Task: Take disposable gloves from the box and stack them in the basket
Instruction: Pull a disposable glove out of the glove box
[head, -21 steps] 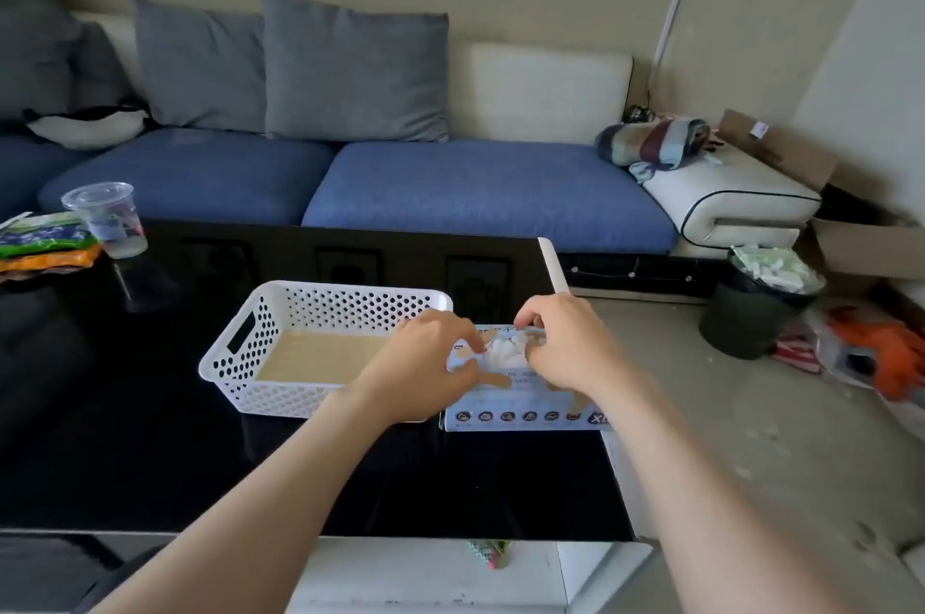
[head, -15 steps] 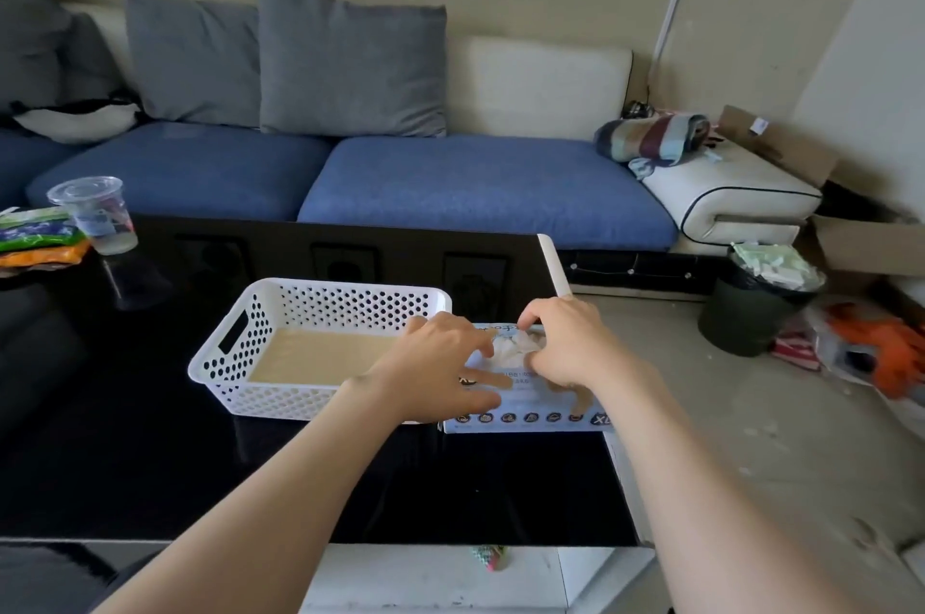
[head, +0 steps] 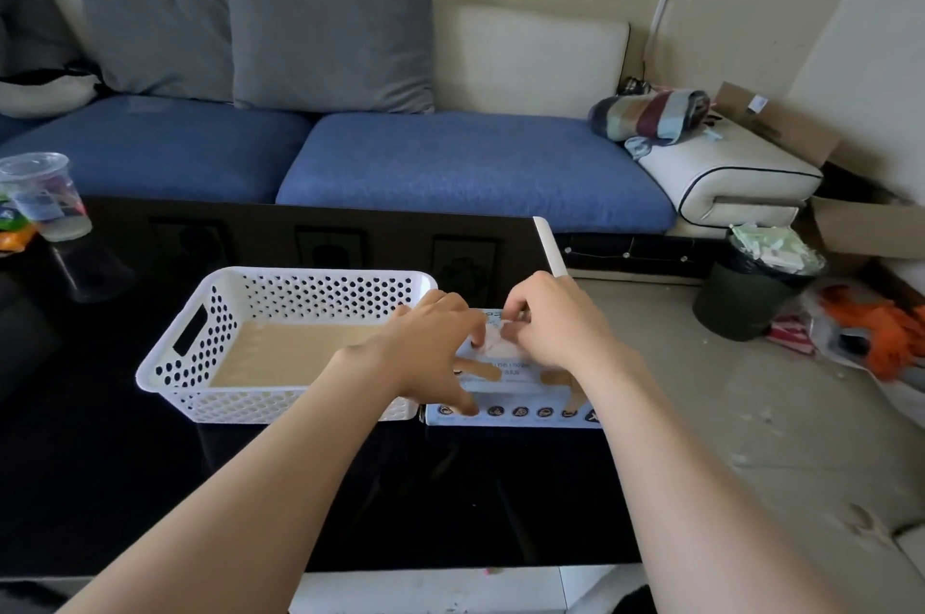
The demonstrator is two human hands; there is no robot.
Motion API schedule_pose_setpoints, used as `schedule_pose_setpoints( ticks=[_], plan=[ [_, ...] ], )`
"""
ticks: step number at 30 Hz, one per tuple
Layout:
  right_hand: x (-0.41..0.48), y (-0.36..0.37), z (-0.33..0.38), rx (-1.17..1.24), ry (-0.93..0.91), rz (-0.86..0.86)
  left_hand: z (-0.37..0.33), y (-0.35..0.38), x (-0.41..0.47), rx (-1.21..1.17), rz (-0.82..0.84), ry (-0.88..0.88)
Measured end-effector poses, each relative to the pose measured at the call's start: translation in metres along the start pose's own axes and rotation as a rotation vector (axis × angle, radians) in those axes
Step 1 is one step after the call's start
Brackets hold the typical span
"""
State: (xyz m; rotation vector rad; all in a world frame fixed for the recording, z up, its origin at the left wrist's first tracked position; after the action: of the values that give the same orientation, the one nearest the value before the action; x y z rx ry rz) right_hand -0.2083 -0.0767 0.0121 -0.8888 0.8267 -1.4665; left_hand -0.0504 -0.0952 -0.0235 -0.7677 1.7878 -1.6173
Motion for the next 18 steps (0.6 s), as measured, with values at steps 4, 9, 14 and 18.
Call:
schedule_pose_setpoints(
  ticks=[4,9,14,18],
  plan=[
    [0.010,-0.004,-0.001,0.046,-0.035,-0.085,0.001,0.002,0.002,-0.038,-0.049,-0.031],
    [0.017,-0.007,-0.007,0.174,-0.057,-0.145,-0.001,0.002,0.003,-0.099,-0.096,-0.059],
    [0.017,-0.006,-0.006,0.334,-0.071,-0.105,-0.004,0.003,0.003,-0.088,-0.098,-0.062],
    [0.015,-0.009,-0.009,0.438,-0.037,-0.184,-0.004,0.002,0.002,-0.107,-0.107,-0.091]
  ],
)
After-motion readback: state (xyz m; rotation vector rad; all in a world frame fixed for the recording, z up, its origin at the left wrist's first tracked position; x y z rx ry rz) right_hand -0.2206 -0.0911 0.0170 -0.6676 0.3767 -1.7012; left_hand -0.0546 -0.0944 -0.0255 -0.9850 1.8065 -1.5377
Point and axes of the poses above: each hand's wrist, its own x-axis towards the middle knuckle, its own y-axis out of the palm, z = x × y, the point moved 5 cm from there along x, towards the middle knuckle, and after that the axes turned 8 degrees about x, right-handed, at the moved point
